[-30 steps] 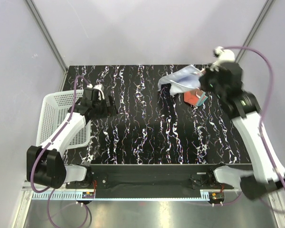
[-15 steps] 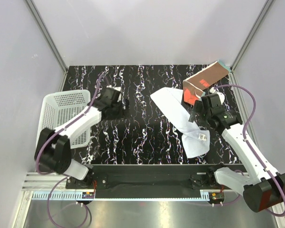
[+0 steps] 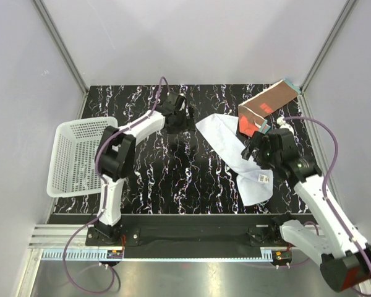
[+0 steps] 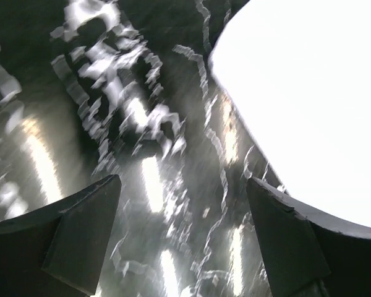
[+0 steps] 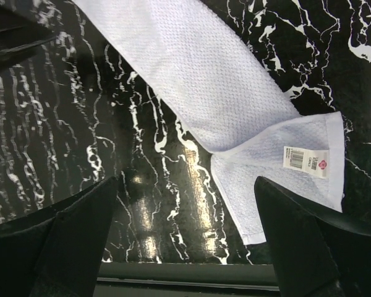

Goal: Roll the towels

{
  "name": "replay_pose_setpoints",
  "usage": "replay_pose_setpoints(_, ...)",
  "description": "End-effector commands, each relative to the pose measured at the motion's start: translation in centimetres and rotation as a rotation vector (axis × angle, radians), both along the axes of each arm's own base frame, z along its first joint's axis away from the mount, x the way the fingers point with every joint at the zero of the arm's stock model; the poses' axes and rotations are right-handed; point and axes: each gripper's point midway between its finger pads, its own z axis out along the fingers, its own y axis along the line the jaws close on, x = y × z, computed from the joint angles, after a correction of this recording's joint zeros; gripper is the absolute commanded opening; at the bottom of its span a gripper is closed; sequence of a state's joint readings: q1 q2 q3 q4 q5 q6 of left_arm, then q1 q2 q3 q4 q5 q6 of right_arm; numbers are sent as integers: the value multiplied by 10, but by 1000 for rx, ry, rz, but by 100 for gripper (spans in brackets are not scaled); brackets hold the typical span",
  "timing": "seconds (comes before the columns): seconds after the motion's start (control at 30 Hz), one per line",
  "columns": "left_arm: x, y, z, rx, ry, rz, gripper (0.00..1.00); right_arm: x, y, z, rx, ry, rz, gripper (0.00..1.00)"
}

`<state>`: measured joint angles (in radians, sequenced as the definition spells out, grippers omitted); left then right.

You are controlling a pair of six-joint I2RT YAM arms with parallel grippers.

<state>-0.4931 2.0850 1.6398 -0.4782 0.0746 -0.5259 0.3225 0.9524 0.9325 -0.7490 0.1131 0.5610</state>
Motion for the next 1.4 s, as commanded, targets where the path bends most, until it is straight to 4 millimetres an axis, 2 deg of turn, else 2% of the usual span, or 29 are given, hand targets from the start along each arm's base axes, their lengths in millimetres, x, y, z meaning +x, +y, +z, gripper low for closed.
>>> replay_pose_setpoints(0.0, 24, -39, 12, -136, -26, -51, 87, 0, 9, 29, 115, -141, 2, 100)
replay_pose_setpoints(0.03, 27, -45, 0, -150, -8, -60, 87, -2, 7, 29, 103, -145, 0, 100)
replay_pose_setpoints(0.17, 46, -63, -5, -205, -24, -59, 86, -3, 5, 23, 61, -119, 22, 100)
replay_pose_setpoints(0.2, 55, -69, 3, -223, -43, -55, 86, -3, 6, 24, 58, -116, 31, 100)
replay_pose_setpoints(0.23, 56, -70, -11, -219, -19, -51, 86, -5, 6, 22, 56, -106, 37, 100)
replay_pose_setpoints(0.27, 57, -74, -14, -224, -11, -52, 86, -4, 5, 21, 47, -101, 41, 100)
replay_pose_setpoints(0.3, 62, -77, -9, -242, -14, -50, 85, -5, 5, 20, 44, -97, 40, 100)
replay_pose_setpoints(0.33, 62, -79, -21, -241, 11, -51, 84, -5, 3, 18, 36, -96, 36, 100)
replay_pose_setpoints(0.5, 56, -88, -31, -258, 38, -53, 76, -7, -5, 15, -2, -100, 16, 100)
replay_pose_setpoints(0.53, 53, -85, -37, -246, 51, -44, 75, -7, -8, 15, -13, -100, 11, 100)
replay_pose_setpoints(0.63, 50, -83, -40, -246, 47, -34, 69, -7, -9, 11, -29, -83, 10, 100)
replay_pose_setpoints(0.67, 48, -81, -45, -239, 55, -31, 61, -6, -9, 10, -29, -81, 14, 100)
replay_pose_setpoints(0.77, 50, -82, -50, -233, 55, -29, 49, -6, -6, 9, -15, -72, 14, 100)
replay_pose_setpoints(0.8, 52, -82, -54, -231, 55, -29, 41, -6, -5, 8, -13, -70, 16, 100)
replay_pose_setpoints(0.87, 55, -84, -53, -234, 47, -26, 28, -6, -5, 6, -12, -63, 17, 100)
replay_pose_setpoints(0.9, 60, -86, -51, -237, 37, -26, 15, -6, -5, 6, -12, -62, 17, 100)
replay_pose_setpoints(0.97, 64, -87, -46, -238, 23, -22, 0, -7, -5, 5, -15, -55, 16, 100)
replay_pose_setpoints(1.0, 68, -87, -42, -234, 10, -22, 0, -7, -6, 4, -15, -52, 13, 100)
replay_pose_setpoints(1.17, 75, -70, -16, -205, -45, 1, 0, -9, -5, 4, -8, -45, 15, 100)
replay_pose_setpoints(1.2, 76, -65, 11, -215, -90, 5, 0, -9, -3, 4, -1, -44, 25, 100)
replay_pose_setpoints(1.23, 69, -47, 1, -179, -69, 37, 0, -8, 0, 2, 0, -39, 35, 100)
replay_pose_setpoints(1.27, 66, -38, 8, -173, -77, 51, 0, -8, 2, 0, 5, -31, 45, 100)
replay_pose_setpoints(1.3, 62, -26, 36, -181, -117, 71, 0, -8, 6, -2, 17, -24, 64, 100)
replay_pose_setpoints(1.33, 58, -15, 40, -175, -120, 91, 0, -7, 8, -9, 17, 3, 74, 99)
replay_pose_setpoints(1.37, 42, 6, 22, -140, -71, 126, 0, -7, 11, -14, 20, 21, 84, 99)
